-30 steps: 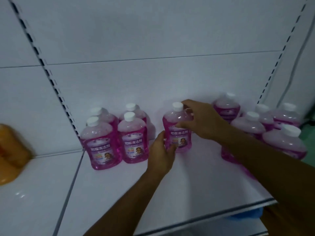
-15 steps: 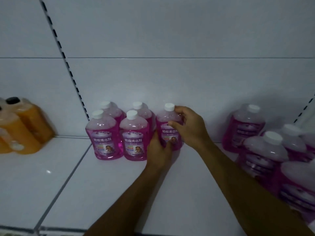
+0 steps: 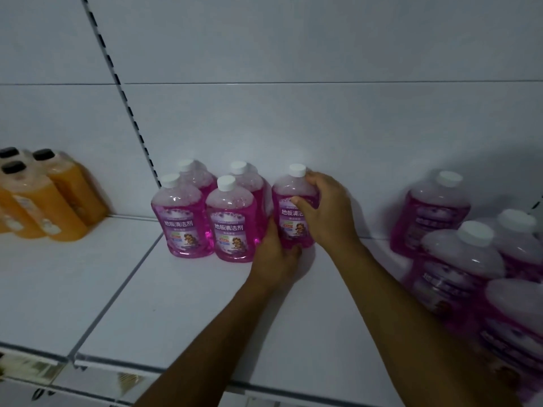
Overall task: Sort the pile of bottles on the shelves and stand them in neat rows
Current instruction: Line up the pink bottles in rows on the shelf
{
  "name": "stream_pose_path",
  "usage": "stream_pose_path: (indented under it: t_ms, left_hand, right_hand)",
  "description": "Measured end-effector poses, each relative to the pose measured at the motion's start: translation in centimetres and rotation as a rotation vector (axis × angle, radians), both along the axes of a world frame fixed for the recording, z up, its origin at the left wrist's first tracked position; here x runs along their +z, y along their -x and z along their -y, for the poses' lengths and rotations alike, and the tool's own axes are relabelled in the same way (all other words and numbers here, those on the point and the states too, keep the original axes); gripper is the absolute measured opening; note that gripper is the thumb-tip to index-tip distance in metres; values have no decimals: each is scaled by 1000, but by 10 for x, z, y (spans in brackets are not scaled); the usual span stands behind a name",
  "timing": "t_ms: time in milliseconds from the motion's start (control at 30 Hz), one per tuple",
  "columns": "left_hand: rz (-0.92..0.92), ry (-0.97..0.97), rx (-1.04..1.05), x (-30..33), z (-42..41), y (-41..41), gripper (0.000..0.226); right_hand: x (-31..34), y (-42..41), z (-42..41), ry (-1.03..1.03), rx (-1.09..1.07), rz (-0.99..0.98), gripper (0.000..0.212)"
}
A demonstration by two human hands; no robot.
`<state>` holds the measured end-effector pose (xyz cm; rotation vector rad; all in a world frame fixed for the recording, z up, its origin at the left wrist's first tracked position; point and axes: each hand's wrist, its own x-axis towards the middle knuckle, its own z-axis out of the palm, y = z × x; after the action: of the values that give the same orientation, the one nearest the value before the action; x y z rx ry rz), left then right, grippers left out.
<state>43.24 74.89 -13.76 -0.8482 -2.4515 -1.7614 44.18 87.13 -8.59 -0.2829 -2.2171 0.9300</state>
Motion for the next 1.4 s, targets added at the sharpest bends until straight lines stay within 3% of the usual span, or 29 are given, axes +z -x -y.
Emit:
stream_pose_path:
  t_ms: [200, 333, 633, 800, 900, 1067, 1233, 1400]
  left_hand:
    - [-34, 207, -22, -3, 12, -14, 73]
    - [-8, 248, -30, 0, 19, -11, 71]
    - [-90, 266, 8, -2, 38, -6, 35]
    - [-128, 215, -147, 3, 30, -11, 24]
    - [-84, 210, -286, 6, 8, -23, 36]
    - [14, 250, -512, 5, -39, -49, 55]
    - [104, 224, -646, 6, -66, -67, 68]
    - [68, 170, -738, 1, -82, -73, 55]
  right_hand:
    - [6, 1, 9, -2, -17, -5, 37]
    - [8, 4, 20, 4, -5, 4, 38]
    - [9, 3, 28, -29, -34, 88, 43]
    - [19, -23, 21, -33, -56, 183, 61]
    - [41, -50, 9, -124, -101, 179, 55]
    - [90, -115, -11, -293, -270, 326, 47]
    - [115, -170, -32, -412, -460, 659, 57]
    - [109, -188, -43, -453, -515, 886, 55]
